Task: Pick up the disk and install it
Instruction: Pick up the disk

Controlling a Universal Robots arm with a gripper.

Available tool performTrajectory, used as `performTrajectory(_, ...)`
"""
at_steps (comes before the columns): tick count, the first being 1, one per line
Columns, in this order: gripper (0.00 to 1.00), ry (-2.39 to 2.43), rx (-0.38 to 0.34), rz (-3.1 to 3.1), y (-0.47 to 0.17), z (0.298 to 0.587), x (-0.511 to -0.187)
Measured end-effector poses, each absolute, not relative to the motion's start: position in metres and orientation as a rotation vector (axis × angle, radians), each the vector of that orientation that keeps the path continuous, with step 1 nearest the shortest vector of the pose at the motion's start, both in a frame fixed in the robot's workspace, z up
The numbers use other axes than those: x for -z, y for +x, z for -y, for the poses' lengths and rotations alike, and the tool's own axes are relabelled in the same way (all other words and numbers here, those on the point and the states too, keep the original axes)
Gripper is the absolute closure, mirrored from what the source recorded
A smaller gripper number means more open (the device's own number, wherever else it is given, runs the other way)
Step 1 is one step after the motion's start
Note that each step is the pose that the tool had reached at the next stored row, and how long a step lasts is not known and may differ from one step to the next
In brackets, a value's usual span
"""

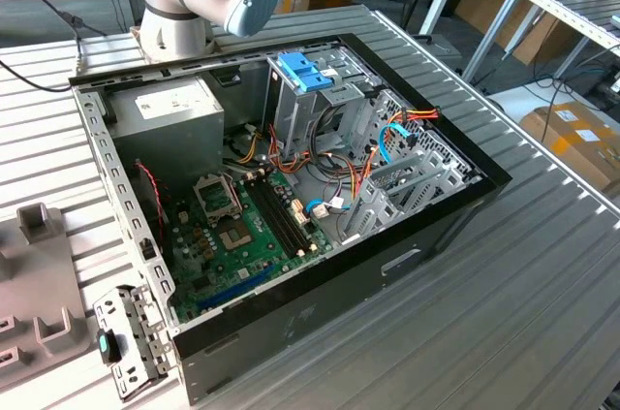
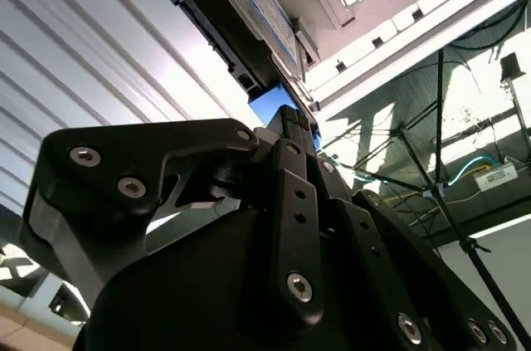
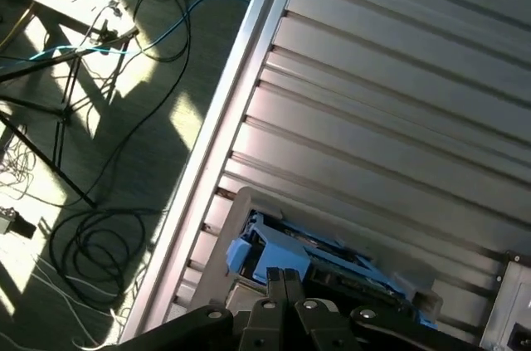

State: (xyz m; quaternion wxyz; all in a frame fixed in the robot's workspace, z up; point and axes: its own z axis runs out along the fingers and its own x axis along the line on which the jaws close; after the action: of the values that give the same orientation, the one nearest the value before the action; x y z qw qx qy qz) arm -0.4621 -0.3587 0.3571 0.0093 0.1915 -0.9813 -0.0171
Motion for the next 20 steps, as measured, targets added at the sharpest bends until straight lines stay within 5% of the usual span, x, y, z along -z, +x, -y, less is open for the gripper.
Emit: performTrajectory(20, 0.89, 1.081, 0.047, 2.924, -0.4621, 0.3586, -0.3562)
